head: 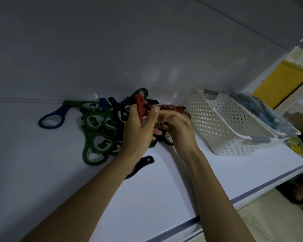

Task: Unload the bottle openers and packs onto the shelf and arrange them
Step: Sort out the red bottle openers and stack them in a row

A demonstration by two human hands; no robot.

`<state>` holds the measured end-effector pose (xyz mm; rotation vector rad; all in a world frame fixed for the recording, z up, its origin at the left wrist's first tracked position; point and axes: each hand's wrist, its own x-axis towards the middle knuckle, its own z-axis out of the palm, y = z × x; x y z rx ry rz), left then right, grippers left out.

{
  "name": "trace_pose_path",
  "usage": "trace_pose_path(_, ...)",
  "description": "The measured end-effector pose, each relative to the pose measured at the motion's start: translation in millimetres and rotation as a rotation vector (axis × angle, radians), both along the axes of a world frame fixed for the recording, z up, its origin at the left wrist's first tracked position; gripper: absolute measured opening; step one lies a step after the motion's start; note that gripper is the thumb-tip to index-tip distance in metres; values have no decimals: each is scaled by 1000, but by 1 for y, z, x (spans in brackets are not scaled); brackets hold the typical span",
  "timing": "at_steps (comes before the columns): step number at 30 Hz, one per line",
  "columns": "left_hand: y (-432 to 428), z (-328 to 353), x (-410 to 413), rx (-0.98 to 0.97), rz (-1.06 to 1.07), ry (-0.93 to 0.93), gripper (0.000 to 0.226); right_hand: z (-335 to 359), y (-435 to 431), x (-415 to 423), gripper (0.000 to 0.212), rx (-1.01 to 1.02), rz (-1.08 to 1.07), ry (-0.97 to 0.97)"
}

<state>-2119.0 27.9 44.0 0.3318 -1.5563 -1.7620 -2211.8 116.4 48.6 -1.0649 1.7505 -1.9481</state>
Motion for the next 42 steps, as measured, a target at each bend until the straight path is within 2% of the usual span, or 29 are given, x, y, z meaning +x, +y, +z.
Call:
trace_pose_path(3,0,-2,-3,-9,0,-27,10,0,-3,4,23,28,20,-4)
trace_pose_path(5,-1,-5,-5,-24,10,-46,13,3,-4,7,21,61,-47,6)
trace_pose_path(7,0,-7,-5,-58,16,-67,20,8,-2,8,21,72,-244,21)
trace_pose_path(10,2,-9,-5,-63,10,-69,30,10,7,2,21,2,-571,-95)
trace_pose_path(11,2,-10,-4,-67,12,-70,34,7,12,-4,20,98,-698,-51)
trace_pose_path(12,2,-10,-4,-78,17,-71,37,3,17,-11,19,317,-797,64)
trace_pose_path(14,2,-11,-4,-96,26,-70,41,-5,24,-22,25,811,-859,302)
trace_pose_path(15,2,-11,-5,-95,29,-67,42,-8,24,-24,30,959,-848,353)
trace_pose_path(17,2,-11,-5,-83,37,-55,43,-11,21,-25,36,1027,-829,386)
trace_pose_path(21,3,-11,-5,-57,37,-26,38,-14,20,-29,24,943,-815,407)
trace_pose_path(24,4,-11,-5,-32,20,-13,34,-10,20,-27,11,627,-827,252)
trace_pose_path(26,3,-11,-5,-12,16,-2,33,-8,16,-20,7,381,-838,271)
trace_pose_path(29,2,-9,-5,3,20,9,32,-3,8,-7,10,132,-813,297)
trace_pose_path(32,2,-8,-5,9,47,37,23,-2,-4,12,13,-28,-713,453)
trace_pose_path(37,1,-2,-3,99,114,74,13,-9,-22,38,4,-76,-546,940)
trace_pose_path(39,0,-1,-3,163,133,77,11,-11,-22,39,4,-74,-497,1032)
trace_pose_path(42,-3,0,-4,236,136,71,12,-10,-21,37,8,-67,-424,1040)
